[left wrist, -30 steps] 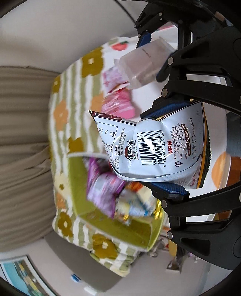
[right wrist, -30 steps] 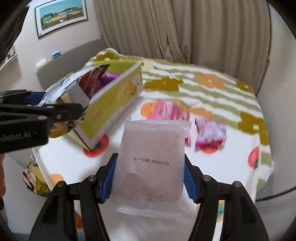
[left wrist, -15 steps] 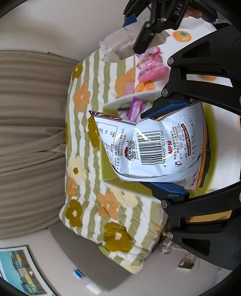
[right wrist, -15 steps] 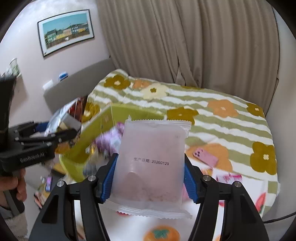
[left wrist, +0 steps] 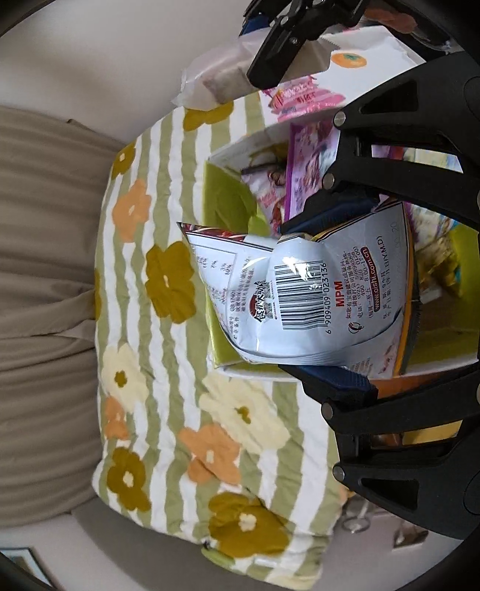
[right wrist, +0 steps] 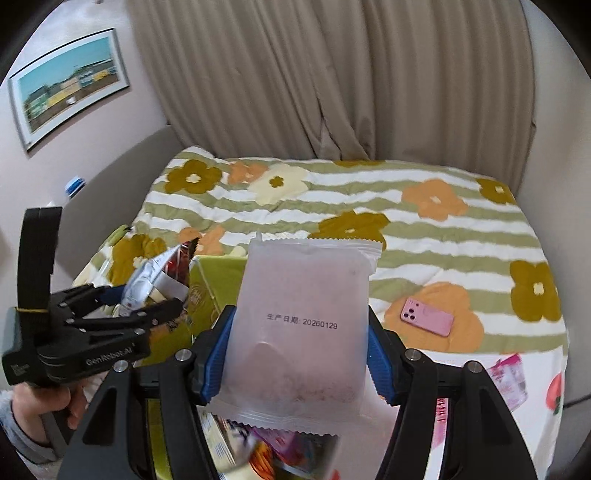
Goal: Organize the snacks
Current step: 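Carry both bags into the green box and open both tools, then move both tools back over the pink bags on the sheet, then grasp the pink marshmallow bag with the left tool while the right tool grasps the pink-white bag, then carry both pink bags into the green box and open both tools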
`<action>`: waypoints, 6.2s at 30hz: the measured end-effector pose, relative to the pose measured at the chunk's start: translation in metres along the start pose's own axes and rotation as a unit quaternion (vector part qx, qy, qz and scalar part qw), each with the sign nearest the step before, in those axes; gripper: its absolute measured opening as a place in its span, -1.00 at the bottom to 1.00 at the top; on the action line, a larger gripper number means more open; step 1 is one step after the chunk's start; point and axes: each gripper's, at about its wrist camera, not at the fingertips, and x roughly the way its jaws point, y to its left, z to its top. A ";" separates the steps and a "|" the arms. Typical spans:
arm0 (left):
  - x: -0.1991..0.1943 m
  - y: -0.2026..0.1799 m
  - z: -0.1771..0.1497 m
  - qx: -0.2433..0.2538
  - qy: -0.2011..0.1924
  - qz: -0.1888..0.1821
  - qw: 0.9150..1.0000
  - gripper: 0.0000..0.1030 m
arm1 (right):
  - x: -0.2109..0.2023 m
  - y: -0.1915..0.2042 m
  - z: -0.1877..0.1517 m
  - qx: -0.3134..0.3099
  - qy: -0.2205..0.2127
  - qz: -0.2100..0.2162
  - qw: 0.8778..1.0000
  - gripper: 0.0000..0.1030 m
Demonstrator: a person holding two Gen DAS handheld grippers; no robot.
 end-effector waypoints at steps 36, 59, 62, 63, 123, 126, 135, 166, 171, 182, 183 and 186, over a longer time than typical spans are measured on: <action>-0.009 0.024 -0.051 -0.023 0.020 0.015 0.999 0.93 | 0.060 0.018 -0.005 0.012 0.061 0.022 0.998 0.91; -0.117 -0.026 -0.053 0.013 -0.070 0.048 0.996 0.93 | -0.061 0.016 -0.020 0.009 -0.044 -0.018 0.999 0.91; -0.127 -0.052 -0.060 0.016 -0.080 0.060 0.995 0.93 | -0.084 0.000 -0.031 0.011 -0.061 -0.027 0.998 0.91; -0.130 -0.061 -0.063 0.015 -0.082 0.063 0.995 0.93 | -0.091 -0.008 -0.035 0.010 -0.067 -0.029 0.997 0.91; 0.175 -0.318 -0.074 -0.038 0.120 -0.082 0.989 0.21 | 0.056 -0.325 -0.135 0.064 0.118 -0.030 0.990 0.91; 0.172 -0.314 -0.074 -0.031 0.118 -0.072 0.990 0.21 | 0.061 -0.325 -0.134 0.063 0.121 -0.030 0.990 0.91; 0.167 -0.305 -0.077 -0.022 0.116 -0.061 0.991 0.20 | 0.076 -0.319 -0.135 0.053 0.128 -0.041 0.990 0.90; 0.032 -0.318 -0.085 -0.011 0.011 -0.073 0.997 0.21 | -0.034 -0.277 -0.120 0.012 0.045 -0.080 0.996 -0.07; -0.025 -0.310 -0.092 -0.027 -0.011 -0.069 0.997 0.21 | -0.080 -0.252 -0.115 -0.004 0.026 -0.065 0.998 -0.07; -0.124 -0.213 -0.089 -0.061 -0.081 -0.035 0.994 0.21 | -0.134 -0.151 -0.091 -0.055 -0.024 0.000 0.998 -0.07; -0.129 -0.198 -0.089 -0.063 -0.084 -0.029 0.994 0.21 | -0.136 -0.140 -0.089 -0.056 -0.028 0.006 0.998 -0.07; -0.132 -0.162 -0.087 -0.062 -0.080 -0.019 0.995 0.21 | -0.135 -0.107 -0.083 -0.056 -0.040 0.016 0.997 -0.07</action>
